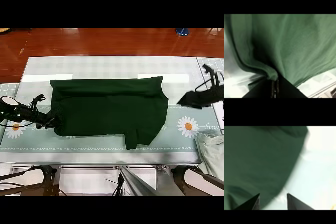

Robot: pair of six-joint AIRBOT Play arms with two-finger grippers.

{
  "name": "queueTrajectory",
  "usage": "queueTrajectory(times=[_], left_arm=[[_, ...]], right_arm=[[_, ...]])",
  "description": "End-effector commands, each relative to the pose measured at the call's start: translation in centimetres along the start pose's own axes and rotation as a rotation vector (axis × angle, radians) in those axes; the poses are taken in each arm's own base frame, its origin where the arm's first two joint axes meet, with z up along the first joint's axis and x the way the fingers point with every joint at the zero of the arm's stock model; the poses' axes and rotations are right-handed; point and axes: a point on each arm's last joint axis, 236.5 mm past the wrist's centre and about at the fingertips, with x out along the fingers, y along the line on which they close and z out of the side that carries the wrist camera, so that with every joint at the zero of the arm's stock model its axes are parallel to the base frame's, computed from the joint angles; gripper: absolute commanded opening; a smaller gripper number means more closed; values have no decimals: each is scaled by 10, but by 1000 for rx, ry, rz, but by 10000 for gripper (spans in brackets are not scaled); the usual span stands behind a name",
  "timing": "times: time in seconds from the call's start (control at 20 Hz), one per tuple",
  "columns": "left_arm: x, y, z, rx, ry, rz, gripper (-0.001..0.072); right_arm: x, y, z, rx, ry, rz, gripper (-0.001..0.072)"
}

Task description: Fold the shirts.

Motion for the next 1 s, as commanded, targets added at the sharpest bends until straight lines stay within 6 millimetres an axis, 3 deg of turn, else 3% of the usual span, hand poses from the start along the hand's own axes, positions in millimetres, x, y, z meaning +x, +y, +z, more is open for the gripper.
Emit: queueTrajectory(times=[0.0,0.2,0.45,0.75,0.9,0.95], left_arm=[[-5,4,18,62,-90,50,26],[-26,-6,28,123,-162,62,26],[-49,-18,39,164,-231,72,27],[-55,-21,45,196,-250,76,26],[-55,-21,45,197,-250,76,26],[-55,-21,45,197,-250,76,26]], right_arm=[[23,-23,-52,73,123,-73,424],[72,11,-93,95,185,42,425],[98,36,-93,77,167,24,426],[116,50,-68,115,57,-21,426],[137,61,-86,108,140,-29,424],[142,65,-92,94,167,-30,380]])
